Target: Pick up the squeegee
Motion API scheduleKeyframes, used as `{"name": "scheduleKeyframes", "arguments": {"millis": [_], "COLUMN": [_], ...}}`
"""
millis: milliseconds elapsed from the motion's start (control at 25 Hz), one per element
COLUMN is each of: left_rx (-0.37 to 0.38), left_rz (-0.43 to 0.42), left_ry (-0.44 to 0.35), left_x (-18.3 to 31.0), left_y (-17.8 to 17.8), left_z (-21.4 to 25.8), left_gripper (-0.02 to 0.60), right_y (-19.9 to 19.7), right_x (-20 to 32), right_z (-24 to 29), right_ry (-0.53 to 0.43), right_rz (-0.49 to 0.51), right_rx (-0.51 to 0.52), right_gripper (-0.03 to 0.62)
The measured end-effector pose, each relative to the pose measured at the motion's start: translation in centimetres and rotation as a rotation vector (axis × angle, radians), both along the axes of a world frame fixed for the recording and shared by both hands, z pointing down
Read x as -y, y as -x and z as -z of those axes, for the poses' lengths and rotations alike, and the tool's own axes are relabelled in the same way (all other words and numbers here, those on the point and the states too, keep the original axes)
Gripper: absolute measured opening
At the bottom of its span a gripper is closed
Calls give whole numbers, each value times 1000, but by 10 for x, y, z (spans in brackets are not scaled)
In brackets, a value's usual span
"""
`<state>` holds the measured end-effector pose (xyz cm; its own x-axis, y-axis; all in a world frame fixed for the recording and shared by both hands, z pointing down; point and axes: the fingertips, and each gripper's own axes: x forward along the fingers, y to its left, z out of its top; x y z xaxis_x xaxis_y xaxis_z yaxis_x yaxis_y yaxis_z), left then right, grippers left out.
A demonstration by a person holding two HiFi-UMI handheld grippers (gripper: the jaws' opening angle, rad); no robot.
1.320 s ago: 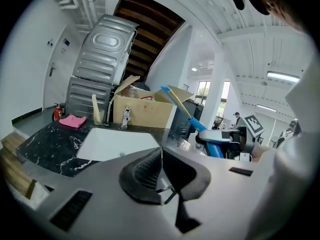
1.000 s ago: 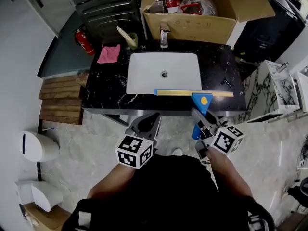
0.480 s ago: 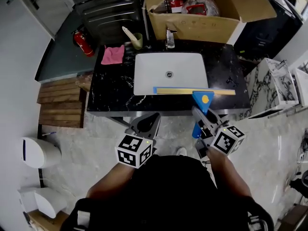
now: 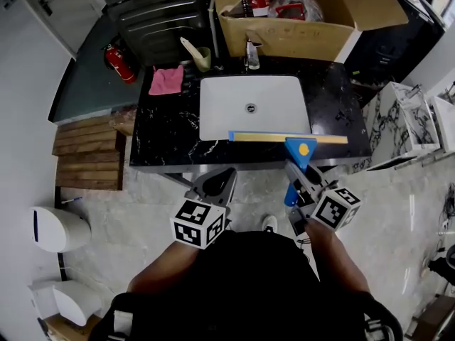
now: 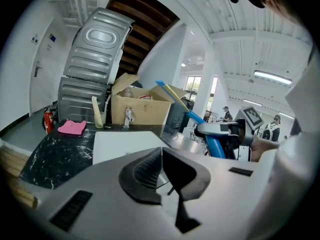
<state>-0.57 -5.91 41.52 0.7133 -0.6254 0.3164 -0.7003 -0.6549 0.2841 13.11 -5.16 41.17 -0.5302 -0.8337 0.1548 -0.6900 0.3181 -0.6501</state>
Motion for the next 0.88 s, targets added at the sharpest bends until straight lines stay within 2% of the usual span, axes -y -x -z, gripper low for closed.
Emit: {"name": "scheduleKeyframes", "arguments": {"millis": [240, 880], "left_rx": [-2, -7], "left_rz": [-26, -17], "left_ry": [-4, -11], "left_x": [0, -4], "left_y": [-5, -1], "left_z": [0, 1], "left_gripper": [17, 18], "right_y": [4, 11], "right_x": [-4, -12], "right_z": [-1, -6], "right_ry": [0, -1], "right_rz": [-1, 29], "right_rx": [-9, -42], "right_gripper": [107, 107]}}
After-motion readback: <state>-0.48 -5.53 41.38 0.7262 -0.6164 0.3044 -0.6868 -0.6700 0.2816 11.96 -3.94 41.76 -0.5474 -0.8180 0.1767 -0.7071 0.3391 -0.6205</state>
